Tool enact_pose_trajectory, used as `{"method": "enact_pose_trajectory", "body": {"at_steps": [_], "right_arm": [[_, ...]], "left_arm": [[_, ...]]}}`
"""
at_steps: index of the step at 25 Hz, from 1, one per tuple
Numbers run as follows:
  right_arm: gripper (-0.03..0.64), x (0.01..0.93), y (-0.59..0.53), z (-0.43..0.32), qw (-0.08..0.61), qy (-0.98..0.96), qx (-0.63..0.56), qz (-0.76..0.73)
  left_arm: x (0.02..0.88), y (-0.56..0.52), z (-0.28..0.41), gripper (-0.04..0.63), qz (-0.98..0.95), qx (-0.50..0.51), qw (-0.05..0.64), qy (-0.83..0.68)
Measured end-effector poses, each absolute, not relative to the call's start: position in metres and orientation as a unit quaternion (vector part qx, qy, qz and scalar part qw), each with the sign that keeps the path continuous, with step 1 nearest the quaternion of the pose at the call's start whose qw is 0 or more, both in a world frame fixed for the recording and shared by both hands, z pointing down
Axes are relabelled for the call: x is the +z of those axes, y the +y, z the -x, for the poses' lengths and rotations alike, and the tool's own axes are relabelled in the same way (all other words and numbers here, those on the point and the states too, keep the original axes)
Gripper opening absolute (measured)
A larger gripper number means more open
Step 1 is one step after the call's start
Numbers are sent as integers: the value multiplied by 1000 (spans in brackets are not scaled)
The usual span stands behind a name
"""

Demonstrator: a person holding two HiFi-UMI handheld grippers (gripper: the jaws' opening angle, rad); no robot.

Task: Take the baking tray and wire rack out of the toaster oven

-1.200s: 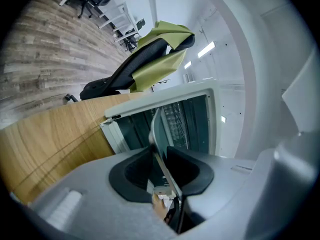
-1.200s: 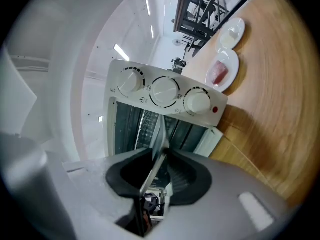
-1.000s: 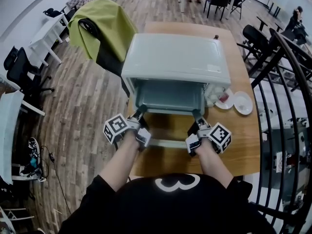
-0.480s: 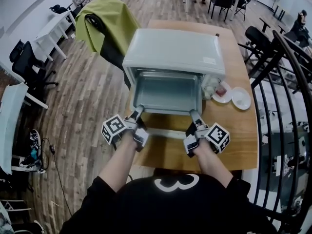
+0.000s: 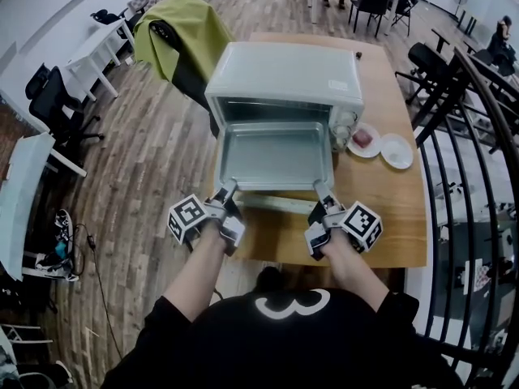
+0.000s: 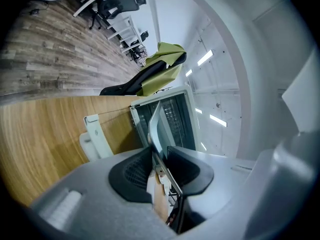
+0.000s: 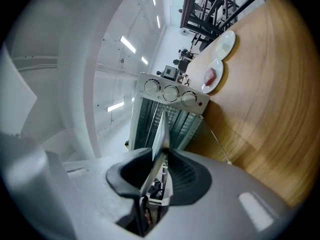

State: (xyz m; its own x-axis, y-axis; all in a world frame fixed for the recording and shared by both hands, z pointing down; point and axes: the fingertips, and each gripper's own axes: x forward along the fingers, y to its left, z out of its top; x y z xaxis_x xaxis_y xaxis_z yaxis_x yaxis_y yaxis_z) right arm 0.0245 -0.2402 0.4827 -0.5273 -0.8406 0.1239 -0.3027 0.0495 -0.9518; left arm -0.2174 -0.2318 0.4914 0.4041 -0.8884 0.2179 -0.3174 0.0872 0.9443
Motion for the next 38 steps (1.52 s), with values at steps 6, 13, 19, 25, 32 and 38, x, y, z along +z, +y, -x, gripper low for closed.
{"method": "enact_pose_trajectory", "body": {"at_steps": [6, 13, 19, 25, 32, 38], "right_arm": [[101, 476, -200, -42, 250, 688, -542, 413], [101, 468, -157, -76, 265, 682, -534, 424], [101, 470, -121, -127, 286, 666, -521, 452], [101, 475, -87, -177, 307, 644, -505, 486], [101, 483, -53, -233, 325, 613, -490, 528], [101, 484, -35, -273, 338, 589, -477, 558]], "left_arm": [[482, -190, 200, 103, -634, -254, 549, -482], [476, -155, 166, 104, -645, -243, 548, -475], [480, -132, 115, 106, -660, -219, 560, -451], [486, -118, 63, 107, -677, -191, 572, -421], [497, -107, 3, 109, -692, -158, 589, -385], [502, -105, -42, 110, -702, -132, 602, -356]]}}
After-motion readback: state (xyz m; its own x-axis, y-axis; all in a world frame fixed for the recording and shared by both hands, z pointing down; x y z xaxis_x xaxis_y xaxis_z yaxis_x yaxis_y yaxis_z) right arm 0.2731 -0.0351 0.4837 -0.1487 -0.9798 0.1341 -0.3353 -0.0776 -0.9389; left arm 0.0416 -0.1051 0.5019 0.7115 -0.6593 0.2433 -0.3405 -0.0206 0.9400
